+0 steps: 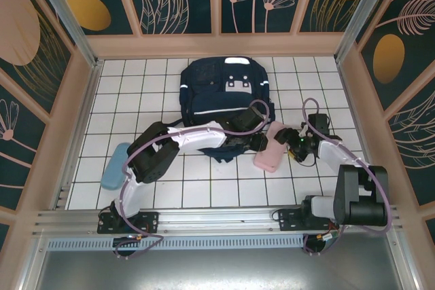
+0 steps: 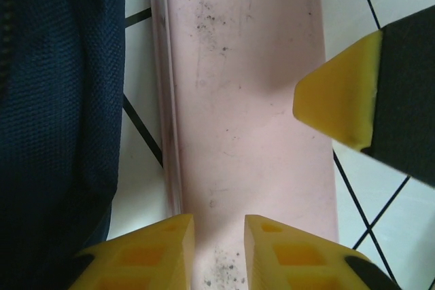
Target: Pack books, pencil case, and school supplies into a backpack
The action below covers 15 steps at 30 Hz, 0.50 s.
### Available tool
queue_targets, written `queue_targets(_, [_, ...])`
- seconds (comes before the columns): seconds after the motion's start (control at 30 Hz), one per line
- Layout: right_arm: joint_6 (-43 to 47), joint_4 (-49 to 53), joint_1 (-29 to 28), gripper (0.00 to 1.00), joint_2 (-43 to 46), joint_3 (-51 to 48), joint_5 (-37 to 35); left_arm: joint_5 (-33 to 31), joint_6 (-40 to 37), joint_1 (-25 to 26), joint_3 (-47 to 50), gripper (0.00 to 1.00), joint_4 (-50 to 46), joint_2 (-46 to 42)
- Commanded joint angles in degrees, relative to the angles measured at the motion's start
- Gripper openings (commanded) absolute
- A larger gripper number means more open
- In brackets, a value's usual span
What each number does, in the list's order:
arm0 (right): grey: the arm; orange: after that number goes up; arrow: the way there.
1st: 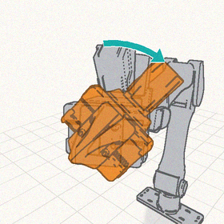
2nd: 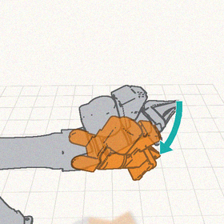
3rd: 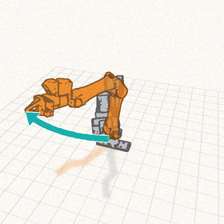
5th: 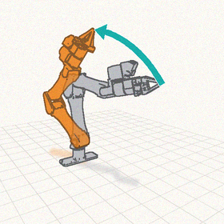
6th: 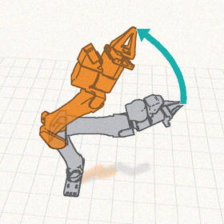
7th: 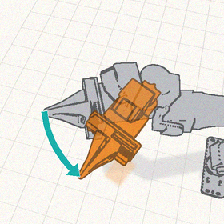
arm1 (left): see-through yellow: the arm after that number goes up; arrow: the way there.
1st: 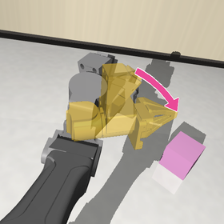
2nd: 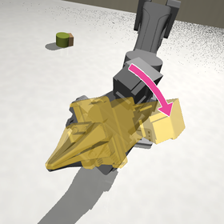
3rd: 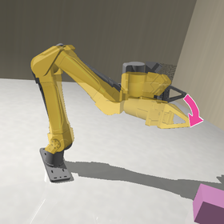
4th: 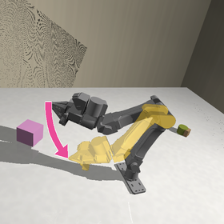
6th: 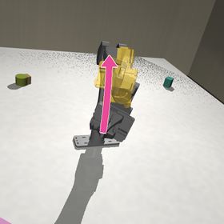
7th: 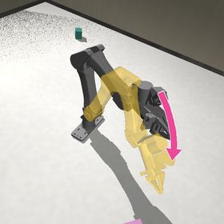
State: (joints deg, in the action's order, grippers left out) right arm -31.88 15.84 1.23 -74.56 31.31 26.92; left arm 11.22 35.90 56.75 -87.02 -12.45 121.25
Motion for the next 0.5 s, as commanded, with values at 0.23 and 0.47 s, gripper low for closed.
queue_targets(0.23, [1.7,-2.2,-1.7,0.79,-2.3,-0.9,-0.2,-3.1,-1.1,0.0,-2.2,0.21,-3.4,5.8])
queue_targets(0.47, [3.0,-6.8,-1.7,0.82,-0.9,-2.6,7.8,-4.9,-1.8,-0.4,-1.2,0.15,-5.1,7.4])
